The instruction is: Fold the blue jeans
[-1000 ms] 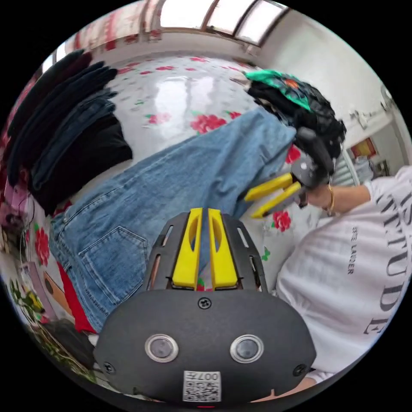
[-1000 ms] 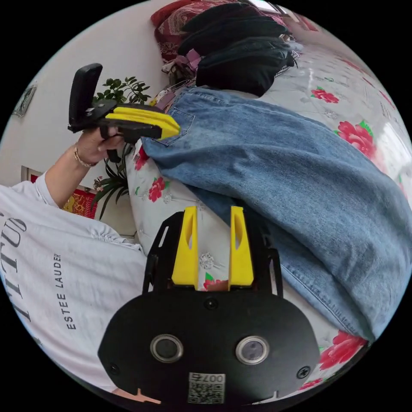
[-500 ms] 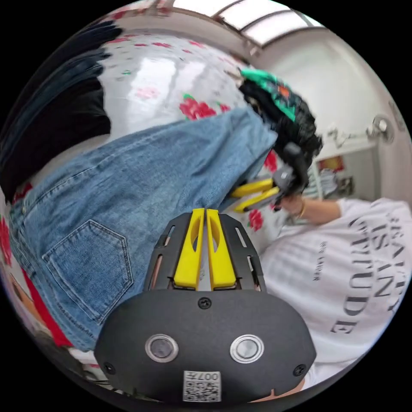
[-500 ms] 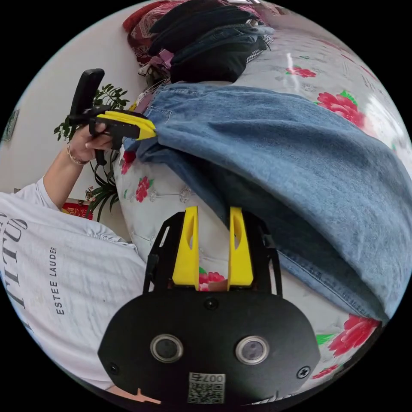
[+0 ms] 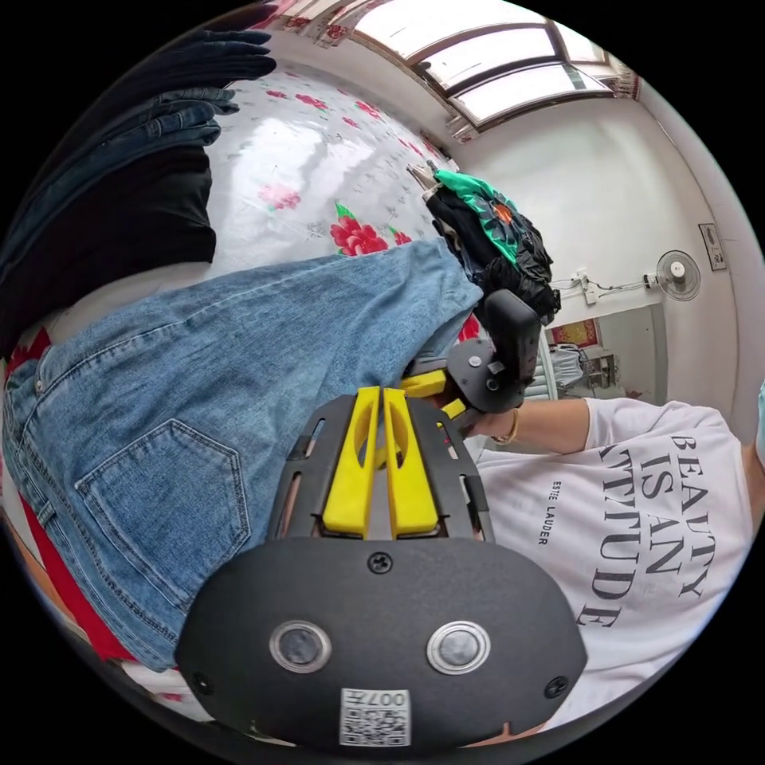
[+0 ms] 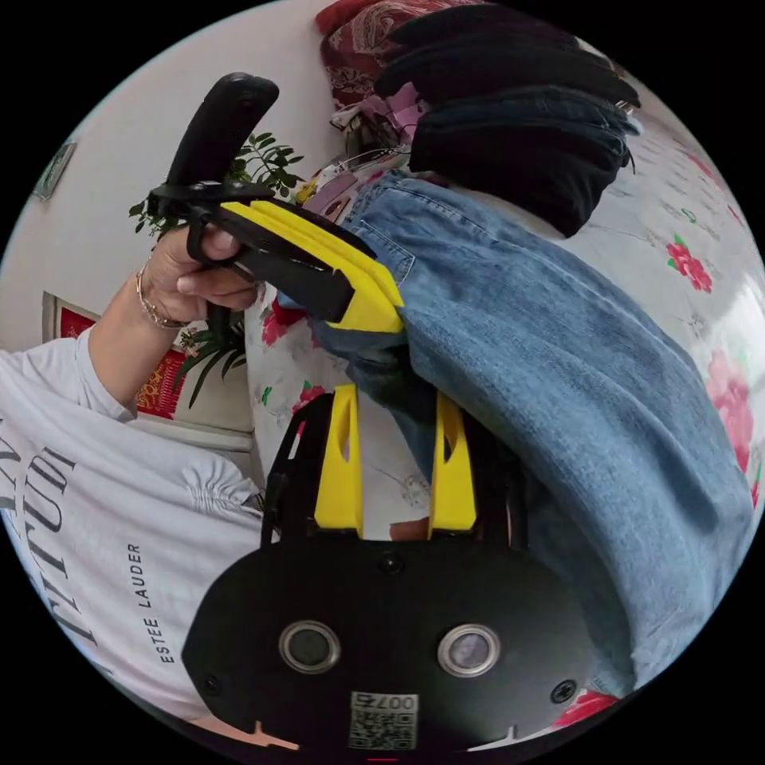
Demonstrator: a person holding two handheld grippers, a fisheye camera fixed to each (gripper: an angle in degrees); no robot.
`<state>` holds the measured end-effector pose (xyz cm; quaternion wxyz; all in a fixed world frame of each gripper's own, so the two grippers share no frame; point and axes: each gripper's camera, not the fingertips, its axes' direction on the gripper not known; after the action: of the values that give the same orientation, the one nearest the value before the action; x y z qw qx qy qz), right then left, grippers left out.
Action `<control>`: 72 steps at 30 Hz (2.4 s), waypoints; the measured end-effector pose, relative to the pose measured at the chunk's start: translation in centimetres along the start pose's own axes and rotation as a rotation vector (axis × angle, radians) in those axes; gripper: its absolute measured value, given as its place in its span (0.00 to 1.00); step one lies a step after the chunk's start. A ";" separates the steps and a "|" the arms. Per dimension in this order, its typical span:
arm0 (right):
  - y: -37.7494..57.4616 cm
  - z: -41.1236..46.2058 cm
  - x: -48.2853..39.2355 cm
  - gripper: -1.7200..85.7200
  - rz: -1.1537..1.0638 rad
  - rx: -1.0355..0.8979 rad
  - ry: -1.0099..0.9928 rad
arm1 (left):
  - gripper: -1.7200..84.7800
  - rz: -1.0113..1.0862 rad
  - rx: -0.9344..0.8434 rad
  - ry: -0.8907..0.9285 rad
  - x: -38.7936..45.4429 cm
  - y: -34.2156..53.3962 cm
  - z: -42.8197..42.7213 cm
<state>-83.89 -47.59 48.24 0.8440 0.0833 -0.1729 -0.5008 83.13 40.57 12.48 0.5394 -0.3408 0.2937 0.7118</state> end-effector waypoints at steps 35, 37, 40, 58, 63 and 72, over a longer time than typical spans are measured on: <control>16.5 -10.0 1.2 0.08 0.133 0.038 -0.110 | 0.09 0.167 -0.018 -0.733 18.1 8.3 7.4; 20.6 -15.0 5.1 0.09 0.325 0.173 -0.016 | 0.08 0.241 -0.045 -0.717 20.3 8.4 9.5; 30.5 -24.7 12.2 0.10 0.766 0.444 0.216 | 0.07 0.253 -0.191 -0.764 20.8 8.4 14.0; 60.7 -47.6 15.1 0.04 1.021 0.984 0.255 | 0.01 0.139 -0.095 -0.681 21.5 9.4 8.4; 68.9 -45.3 16.0 0.09 1.227 0.930 0.122 | 0.02 0.059 -0.321 -0.539 17.1 11.0 15.1; 71.7 -44.7 15.8 0.08 1.329 1.064 0.016 | 0.01 0.089 -0.306 -0.582 16.3 12.9 13.8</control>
<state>-1.64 -28.16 32.62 0.8125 0.3536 -0.3921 0.2473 65.27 57.49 8.26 0.5118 -0.1871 0.0316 0.8379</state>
